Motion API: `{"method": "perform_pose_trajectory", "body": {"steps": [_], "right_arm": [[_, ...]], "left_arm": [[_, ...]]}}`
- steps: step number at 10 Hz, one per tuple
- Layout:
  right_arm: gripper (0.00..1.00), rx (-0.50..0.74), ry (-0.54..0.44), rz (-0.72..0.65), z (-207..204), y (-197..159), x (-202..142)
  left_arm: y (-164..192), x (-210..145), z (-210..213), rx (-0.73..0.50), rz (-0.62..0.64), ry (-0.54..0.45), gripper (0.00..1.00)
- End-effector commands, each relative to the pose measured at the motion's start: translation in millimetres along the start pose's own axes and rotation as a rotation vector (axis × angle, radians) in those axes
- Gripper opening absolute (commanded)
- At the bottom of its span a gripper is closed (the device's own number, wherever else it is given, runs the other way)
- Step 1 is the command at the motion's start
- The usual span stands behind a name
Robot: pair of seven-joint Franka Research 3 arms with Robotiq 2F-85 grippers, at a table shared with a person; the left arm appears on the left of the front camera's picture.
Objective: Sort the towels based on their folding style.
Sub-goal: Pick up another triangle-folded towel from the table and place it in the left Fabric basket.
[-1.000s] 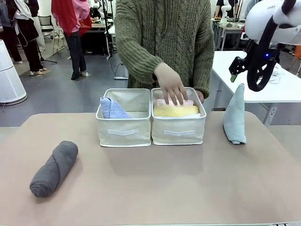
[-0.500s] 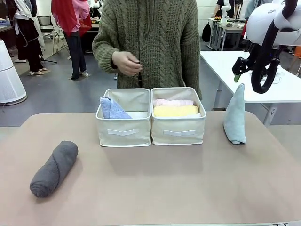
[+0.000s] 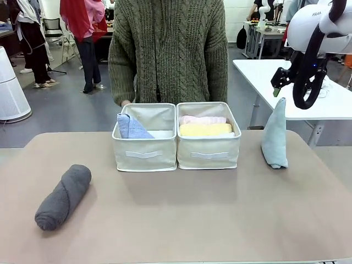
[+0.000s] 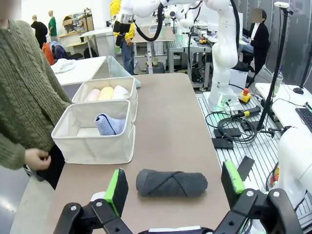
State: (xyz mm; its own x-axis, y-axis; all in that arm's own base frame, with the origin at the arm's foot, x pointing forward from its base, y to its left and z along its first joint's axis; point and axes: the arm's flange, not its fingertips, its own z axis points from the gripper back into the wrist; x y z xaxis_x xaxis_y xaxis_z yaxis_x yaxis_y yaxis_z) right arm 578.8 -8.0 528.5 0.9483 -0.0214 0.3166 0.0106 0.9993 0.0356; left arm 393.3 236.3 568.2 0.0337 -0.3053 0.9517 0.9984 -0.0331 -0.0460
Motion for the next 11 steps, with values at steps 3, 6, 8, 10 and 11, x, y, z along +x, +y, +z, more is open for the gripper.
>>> {"method": "perform_pose_trajectory", "body": {"steps": [3,6,8,10,11], "right_arm": [[1.0,0.013,0.079,-0.083,-34.4,-2.2,43.0],[1.0,-0.017,0.18,-0.128,-60.4,-10.3,58.4],[1.0,0.006,0.23,-0.128,-76.9,-16.2,64.1],[1.0,0.061,0.251,-0.121,-83.2,-19.2,66.2],[0.4,0.064,0.25,-0.115,-84.0,-20.5,65.7]], "left_arm": [[-2.0,0.9,2.2,0.005,-0.002,0.0,1.0],[-2.0,0.9,2.2,0.005,-0.002,0.0,1.0],[-2.0,0.9,2.2,0.005,-0.002,0.0,1.0],[-2.0,0.9,2.2,0.005,-0.002,0.0,1.0],[-2.0,0.9,2.2,0.005,-0.002,0.0,1.0]]}}
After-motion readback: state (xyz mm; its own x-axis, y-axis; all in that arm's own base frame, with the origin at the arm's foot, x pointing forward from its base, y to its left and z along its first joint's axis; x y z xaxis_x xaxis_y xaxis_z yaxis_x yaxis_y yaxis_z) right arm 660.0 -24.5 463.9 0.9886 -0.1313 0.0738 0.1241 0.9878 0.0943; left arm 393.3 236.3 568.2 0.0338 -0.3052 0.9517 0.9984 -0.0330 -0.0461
